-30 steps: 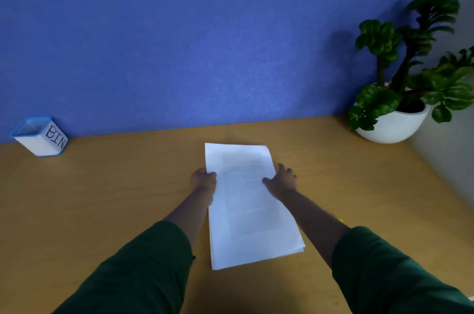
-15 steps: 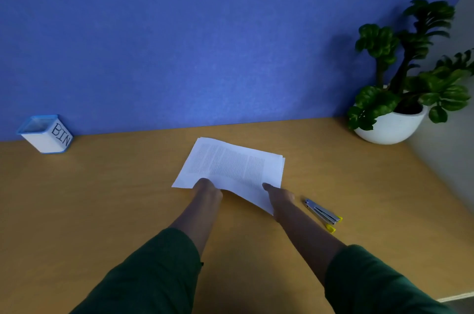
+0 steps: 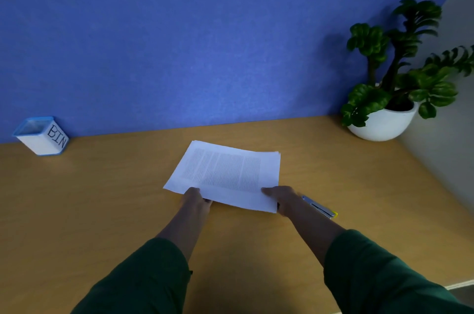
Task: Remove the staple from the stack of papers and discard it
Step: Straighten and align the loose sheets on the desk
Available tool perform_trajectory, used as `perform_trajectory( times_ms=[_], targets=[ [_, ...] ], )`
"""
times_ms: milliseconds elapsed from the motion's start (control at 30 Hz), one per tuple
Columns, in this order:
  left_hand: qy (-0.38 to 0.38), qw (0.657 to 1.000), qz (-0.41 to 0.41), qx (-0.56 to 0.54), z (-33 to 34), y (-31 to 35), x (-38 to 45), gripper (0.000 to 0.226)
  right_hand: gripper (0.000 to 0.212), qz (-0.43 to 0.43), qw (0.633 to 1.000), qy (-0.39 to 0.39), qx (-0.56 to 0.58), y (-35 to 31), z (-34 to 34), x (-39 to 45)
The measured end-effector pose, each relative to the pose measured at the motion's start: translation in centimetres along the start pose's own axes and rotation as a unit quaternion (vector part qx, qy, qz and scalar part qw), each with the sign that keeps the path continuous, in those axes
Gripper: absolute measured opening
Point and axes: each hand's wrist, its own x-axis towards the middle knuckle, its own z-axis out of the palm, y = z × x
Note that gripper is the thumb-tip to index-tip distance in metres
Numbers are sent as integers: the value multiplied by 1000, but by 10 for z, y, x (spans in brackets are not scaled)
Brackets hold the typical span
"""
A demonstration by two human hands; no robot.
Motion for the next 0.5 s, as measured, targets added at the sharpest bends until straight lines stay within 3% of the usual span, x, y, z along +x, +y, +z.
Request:
perform_trajectory(
  times_ms=[100, 233, 367, 500],
  targets=[
    [0, 999, 22, 31, -13, 14, 8, 33, 37, -56, 994, 35, -90, -1, -8, 4],
    [-17, 993, 27, 113, -36, 41, 22, 41, 38, -133, 987, 26, -89, -4, -22, 7],
    [-72, 950, 80, 294, -41, 64, 26, 34, 34, -216, 976, 2, -35, -9, -32, 9],
    [-119, 913, 159, 356, -34, 79, 26, 27, 20, -256, 966, -44, 9, -21, -37, 9]
  ],
)
